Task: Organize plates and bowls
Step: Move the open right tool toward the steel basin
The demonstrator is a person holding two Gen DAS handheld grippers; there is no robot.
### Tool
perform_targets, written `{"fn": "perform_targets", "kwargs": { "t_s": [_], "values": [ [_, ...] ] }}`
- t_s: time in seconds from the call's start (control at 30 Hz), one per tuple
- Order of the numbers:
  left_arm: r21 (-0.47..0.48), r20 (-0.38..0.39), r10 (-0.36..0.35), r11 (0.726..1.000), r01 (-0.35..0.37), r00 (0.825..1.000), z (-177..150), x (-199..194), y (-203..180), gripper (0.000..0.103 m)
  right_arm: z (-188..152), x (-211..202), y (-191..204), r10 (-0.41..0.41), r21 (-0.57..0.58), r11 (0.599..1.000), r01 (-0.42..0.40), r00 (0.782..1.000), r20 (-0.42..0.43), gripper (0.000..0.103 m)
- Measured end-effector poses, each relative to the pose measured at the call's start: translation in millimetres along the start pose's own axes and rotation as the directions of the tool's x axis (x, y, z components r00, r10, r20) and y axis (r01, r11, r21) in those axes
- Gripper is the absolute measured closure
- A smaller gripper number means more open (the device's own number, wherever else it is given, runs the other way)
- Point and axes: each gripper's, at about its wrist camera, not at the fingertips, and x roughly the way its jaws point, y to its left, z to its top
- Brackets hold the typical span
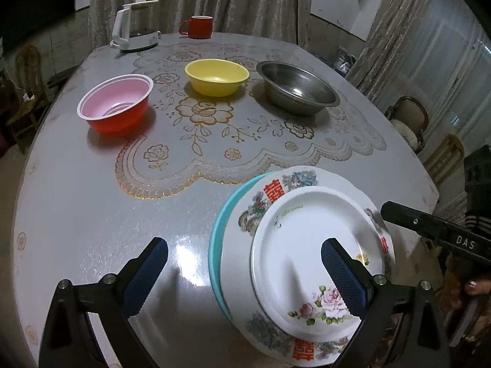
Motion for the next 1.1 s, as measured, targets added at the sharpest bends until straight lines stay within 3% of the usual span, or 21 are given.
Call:
{"fn": "perform_targets", "kwargs": {
  "t_s": [0.27, 0.57, 0.67, 0.97, 1.1],
  "values": [
    [-0.018, -0.031, -0.023, 1.000, 0.022, 0.999, 18.5, 14.8, 0.2, 0.002, 13.9, 12.6, -22.7, -0.006, 0.053, 0.999, 0.006, 1.000, -0.002, 0.074],
    [-0.003, -0.015, -0.017, 1.000, 0.017, 1.000, 49.8, 27.8, -6.1, 0.002, 33.6, 19.7, -48.4, -0.028, 0.086, 0.996, 0.026, 0.999, 0.020, 0.073],
    [-0.003, 0.000, -0.022, 1.000, 0.022, 1.000, 64.7, 33.7, -8.0, 0.002, 49.6, 23.7, -53.7, -0.068, 0.067, 0.996, 0.065, 0.997, 0.041, 0.057],
    [-0.004, 0.044, -0.039, 0.999, 0.039, 0.998, 119.9, 58.3, -18.4, 0.002, 111.8, 38.3, -71.9, -0.155, 0.060, 0.987, 0.148, 0.981, 0.119, 0.046],
    [-0.007, 0.052, -0.051, 0.999, 0.052, 0.997, 141.9, 74.1, -22.9, 0.002, 135.0, 49.5, -79.5, -0.184, 0.076, 0.982, 0.173, 0.969, 0.167, 0.046]
  ]
}}
